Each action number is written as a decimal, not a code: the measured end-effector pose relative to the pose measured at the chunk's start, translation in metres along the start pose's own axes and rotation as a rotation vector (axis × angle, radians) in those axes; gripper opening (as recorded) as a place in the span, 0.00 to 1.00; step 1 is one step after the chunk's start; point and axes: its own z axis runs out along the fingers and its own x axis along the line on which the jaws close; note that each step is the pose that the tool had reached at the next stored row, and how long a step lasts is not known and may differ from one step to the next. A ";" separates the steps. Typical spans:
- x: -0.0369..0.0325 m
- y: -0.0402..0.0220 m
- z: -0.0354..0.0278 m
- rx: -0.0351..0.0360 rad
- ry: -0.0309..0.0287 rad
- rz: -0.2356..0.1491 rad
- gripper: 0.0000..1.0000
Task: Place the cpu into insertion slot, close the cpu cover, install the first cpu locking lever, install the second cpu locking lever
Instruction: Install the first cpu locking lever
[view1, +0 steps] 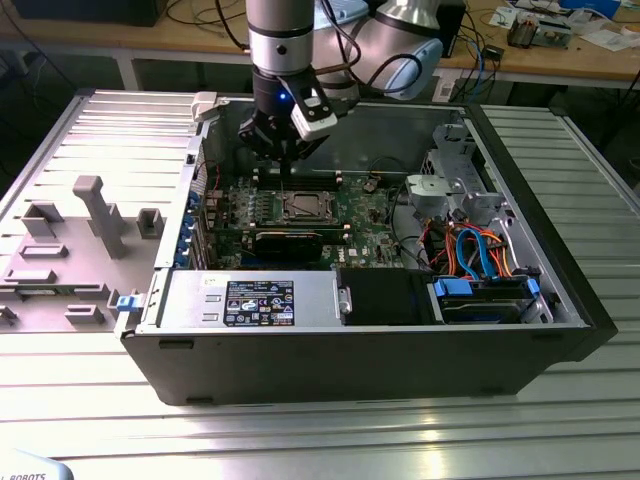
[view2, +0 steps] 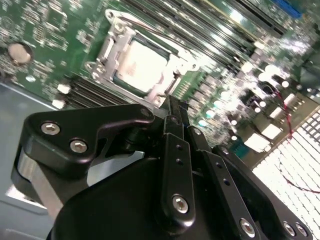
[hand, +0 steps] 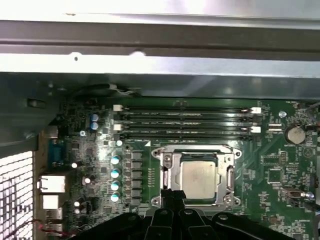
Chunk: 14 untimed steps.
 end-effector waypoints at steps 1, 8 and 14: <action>0.0026 0.0000 -0.0001 -0.0001 0.0000 0.000 0.11; 0.0164 0.0017 -0.0002 -0.0002 0.0001 0.001 0.11; 0.0176 0.0119 -0.0001 -0.0002 0.0000 0.001 0.11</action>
